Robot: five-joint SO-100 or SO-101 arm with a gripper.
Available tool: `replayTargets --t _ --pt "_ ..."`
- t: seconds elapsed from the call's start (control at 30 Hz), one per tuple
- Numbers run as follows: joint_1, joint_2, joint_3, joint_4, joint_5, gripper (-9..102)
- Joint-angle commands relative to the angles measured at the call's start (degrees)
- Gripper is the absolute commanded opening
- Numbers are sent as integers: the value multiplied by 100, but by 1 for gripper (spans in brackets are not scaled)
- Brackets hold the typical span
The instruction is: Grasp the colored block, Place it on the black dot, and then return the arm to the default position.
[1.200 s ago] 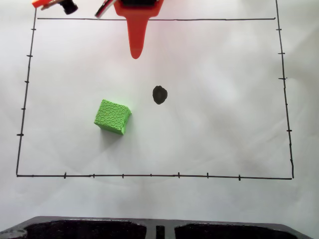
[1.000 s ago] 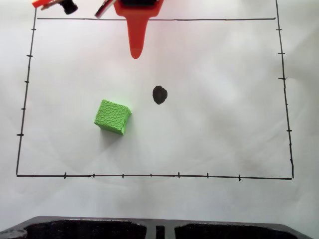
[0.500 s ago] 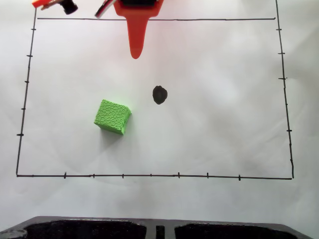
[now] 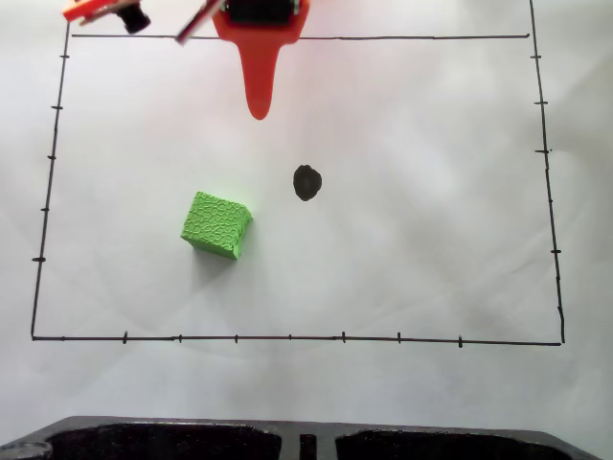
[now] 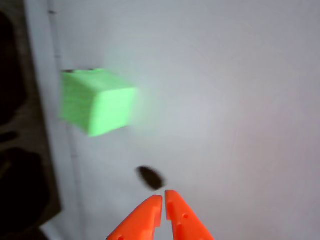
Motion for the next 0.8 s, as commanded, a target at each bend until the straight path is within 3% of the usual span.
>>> replayTargets --t 0.0,0.47,0.77 --pt "26 -826 -826 -79 105 0" --pt "308 -4061 -3709 642 686 0" --pt "527 -5704 -5177 650 721 0"
